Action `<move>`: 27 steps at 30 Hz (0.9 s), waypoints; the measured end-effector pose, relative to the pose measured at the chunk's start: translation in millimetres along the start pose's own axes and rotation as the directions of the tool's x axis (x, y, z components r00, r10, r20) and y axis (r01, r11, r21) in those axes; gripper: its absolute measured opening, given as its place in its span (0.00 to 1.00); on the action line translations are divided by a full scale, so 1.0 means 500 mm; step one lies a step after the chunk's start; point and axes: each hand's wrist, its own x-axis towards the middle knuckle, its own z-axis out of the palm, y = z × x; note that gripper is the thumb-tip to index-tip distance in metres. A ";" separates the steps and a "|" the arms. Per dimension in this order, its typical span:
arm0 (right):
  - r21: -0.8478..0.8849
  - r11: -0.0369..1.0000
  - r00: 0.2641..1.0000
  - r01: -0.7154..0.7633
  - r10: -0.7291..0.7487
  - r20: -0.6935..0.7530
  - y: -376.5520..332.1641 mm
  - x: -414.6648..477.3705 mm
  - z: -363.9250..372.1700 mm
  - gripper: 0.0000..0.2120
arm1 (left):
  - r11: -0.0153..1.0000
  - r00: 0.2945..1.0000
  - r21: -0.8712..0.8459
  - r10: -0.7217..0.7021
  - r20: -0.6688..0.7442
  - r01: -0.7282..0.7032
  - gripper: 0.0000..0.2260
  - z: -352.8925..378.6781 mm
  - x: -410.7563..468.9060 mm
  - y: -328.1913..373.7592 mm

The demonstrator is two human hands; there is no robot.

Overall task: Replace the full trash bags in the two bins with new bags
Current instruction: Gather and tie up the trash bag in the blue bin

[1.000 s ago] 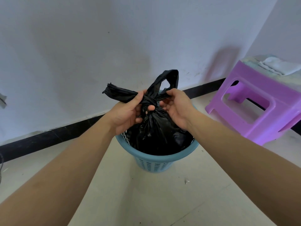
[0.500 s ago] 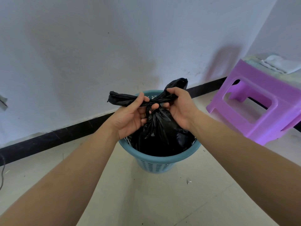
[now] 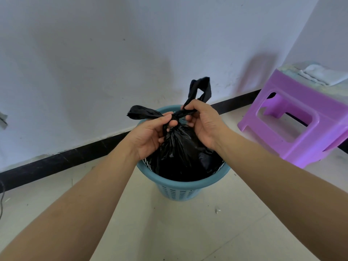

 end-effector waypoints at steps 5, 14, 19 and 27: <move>0.032 0.998 0.999 0.048 -0.047 -0.017 -0.006 -0.014 0.005 0.03 | 0.999 0.996 -0.042 -0.035 -0.082 0.032 0.07 -0.005 0.009 -0.004; -0.221 0.972 0.995 -0.086 0.072 -0.069 -0.002 -0.033 -0.010 0.10 | 0.982 0.986 -0.184 0.011 -0.169 -0.043 0.07 -0.015 0.030 -0.003; -0.335 0.868 0.926 -0.367 0.377 -0.038 -0.012 -0.024 -0.022 0.08 | 0.980 0.978 -0.178 0.050 -0.203 -0.087 0.10 -0.020 0.030 -0.001; -0.850 0.494 0.933 -0.183 0.361 0.008 -0.064 -0.035 -0.031 0.21 | 0.984 0.982 0.114 0.153 -0.110 -0.141 0.14 -0.044 0.011 0.008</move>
